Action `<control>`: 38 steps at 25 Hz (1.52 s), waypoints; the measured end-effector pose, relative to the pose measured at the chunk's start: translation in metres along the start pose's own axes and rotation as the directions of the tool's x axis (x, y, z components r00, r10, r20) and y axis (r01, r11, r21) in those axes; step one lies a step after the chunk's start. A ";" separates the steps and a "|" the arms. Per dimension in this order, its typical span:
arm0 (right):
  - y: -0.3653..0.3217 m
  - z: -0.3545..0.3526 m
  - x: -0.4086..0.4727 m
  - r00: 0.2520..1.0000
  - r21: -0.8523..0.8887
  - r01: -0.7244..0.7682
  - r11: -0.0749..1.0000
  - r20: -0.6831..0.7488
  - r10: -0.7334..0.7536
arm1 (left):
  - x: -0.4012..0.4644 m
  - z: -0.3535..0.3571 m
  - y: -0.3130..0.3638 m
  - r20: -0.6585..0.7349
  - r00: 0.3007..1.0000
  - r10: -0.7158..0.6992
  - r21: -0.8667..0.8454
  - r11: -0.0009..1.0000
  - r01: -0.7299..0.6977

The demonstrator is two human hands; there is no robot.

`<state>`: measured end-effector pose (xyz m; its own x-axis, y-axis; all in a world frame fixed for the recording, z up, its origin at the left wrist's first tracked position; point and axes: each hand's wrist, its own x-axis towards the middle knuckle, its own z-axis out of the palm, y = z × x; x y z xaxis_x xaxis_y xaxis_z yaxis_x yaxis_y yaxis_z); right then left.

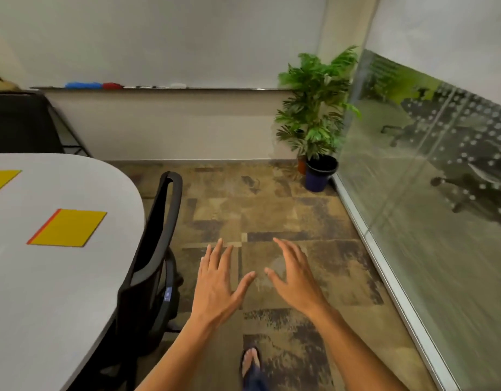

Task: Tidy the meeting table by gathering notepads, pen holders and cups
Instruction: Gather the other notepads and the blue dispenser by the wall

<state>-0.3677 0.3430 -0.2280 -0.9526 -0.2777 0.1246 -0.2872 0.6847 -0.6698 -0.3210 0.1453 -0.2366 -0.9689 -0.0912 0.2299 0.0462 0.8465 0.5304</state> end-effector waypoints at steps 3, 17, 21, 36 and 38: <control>0.023 0.008 0.071 0.996 0.012 0.048 0.999 0.070 -0.049 | 0.061 0.029 -0.010 -0.023 0.996 -0.083 0.008 0.996 0.084; 0.056 0.066 0.454 0.921 0.160 0.237 0.958 0.277 -0.274 | 0.351 0.057 -0.093 -0.103 0.901 -0.421 0.014 0.905 0.425; 0.055 0.105 0.550 0.841 0.251 0.327 0.911 0.362 -0.402 | 0.413 0.064 -0.120 -0.227 0.805 -0.548 0.006 0.826 0.563; -0.049 0.240 0.816 0.389 0.458 0.543 0.704 0.606 -0.694 | 0.550 0.028 -0.245 -0.536 0.085 -0.840 -0.370 0.324 0.871; -0.079 0.273 0.830 0.332 0.482 0.551 0.681 0.622 -0.709 | 0.555 0.013 -0.285 -0.533 0.031 -0.846 -0.373 0.268 0.888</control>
<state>-1.1080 -0.1258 -0.2713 -0.0502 -0.9969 0.0605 -0.6716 -0.0112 -0.7408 -0.8749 -0.1401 -0.2707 0.0602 -0.9982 -0.0063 -0.7575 -0.0498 0.6509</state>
